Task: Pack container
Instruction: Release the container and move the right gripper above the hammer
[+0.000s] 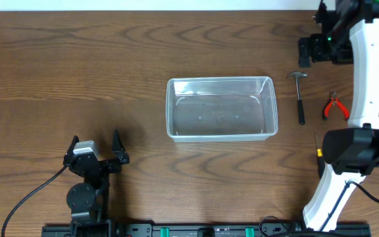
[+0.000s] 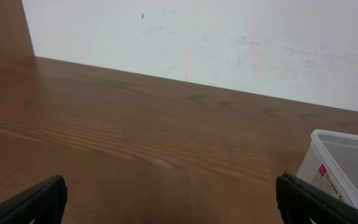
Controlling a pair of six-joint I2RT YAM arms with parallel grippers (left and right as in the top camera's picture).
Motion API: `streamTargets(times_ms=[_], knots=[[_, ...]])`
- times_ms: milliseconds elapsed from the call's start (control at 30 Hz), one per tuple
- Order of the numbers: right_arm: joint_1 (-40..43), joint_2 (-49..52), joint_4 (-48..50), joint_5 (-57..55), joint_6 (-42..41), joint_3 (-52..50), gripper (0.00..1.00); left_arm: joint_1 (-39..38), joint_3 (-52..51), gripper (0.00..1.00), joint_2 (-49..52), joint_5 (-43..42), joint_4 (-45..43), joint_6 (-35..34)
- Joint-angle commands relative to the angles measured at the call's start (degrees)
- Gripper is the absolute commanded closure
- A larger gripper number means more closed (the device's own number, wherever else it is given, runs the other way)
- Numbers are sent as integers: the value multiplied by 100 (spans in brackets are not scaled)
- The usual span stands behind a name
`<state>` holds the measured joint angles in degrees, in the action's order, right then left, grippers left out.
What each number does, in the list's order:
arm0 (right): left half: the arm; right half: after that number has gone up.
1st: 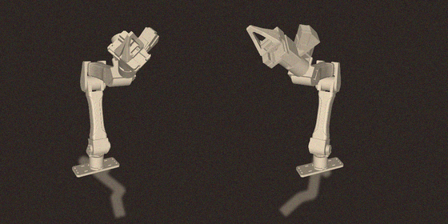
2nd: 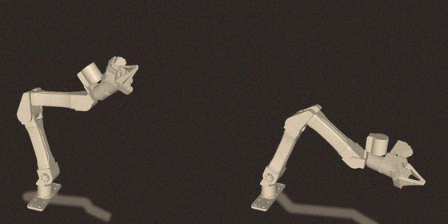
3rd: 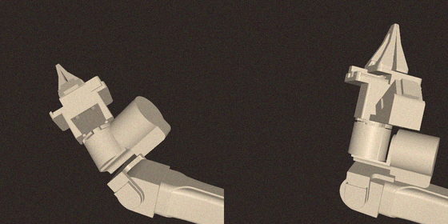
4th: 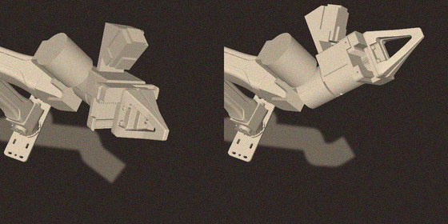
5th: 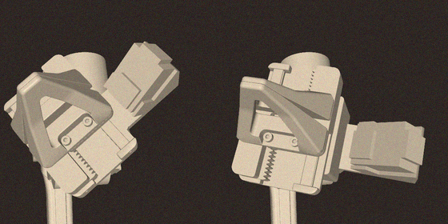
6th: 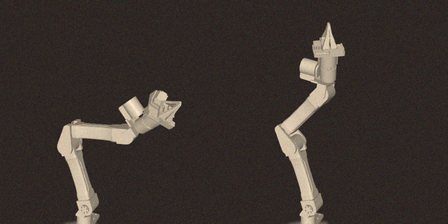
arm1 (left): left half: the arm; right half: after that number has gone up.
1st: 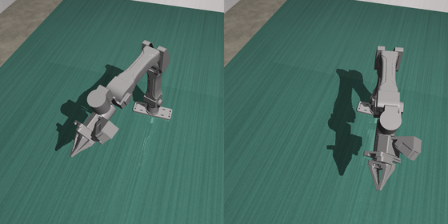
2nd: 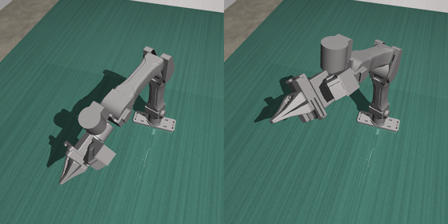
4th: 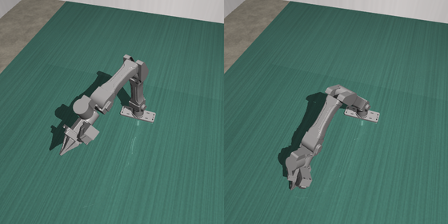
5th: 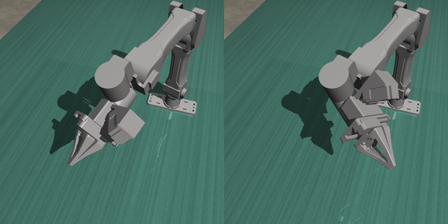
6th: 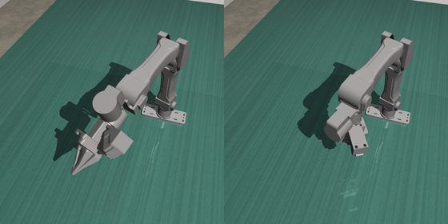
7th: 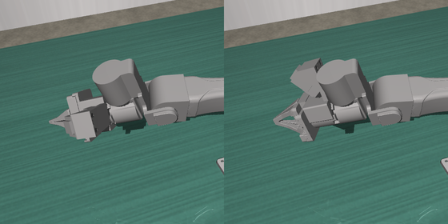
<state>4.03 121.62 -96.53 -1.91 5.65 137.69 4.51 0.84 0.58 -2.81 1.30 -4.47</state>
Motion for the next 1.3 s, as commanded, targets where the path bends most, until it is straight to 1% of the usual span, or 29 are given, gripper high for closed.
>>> streamTargets(times_ms=[0, 67, 167, 400, 500, 667, 1000, 1267], knots=[[103, -190, 94, 85, 651, 52, 1, 35, -61, 2, -35, 94, 269, 31], [129, -186, 332, 87, 1032, -22, 1, 35, -61, 2, -35, 94, 271, 31], [131, -142, 667, 85, 1080, -92, 1, 35, -61, 2, -35, 94, 271, 31], [131, 293, 852, -15, 787, -101, 1, 35, -61, 2, -35, 94, 269, 31], [131, 557, 861, -284, 350, -101, 1, 35, -61, 2, -35, 94, 269, 31], [205, 894, 903, -278, -249, -101, 1, 35, -61, 2, -35, 94, 269, 31], [243, 1574, 741, -20, -216, -101, 1, 35, -61, 2, -35, 94, 271, 31], [232, 2037, 874, -48, -361, -103, 1, 35, -61, 2, -35, 94, 271, 31]])
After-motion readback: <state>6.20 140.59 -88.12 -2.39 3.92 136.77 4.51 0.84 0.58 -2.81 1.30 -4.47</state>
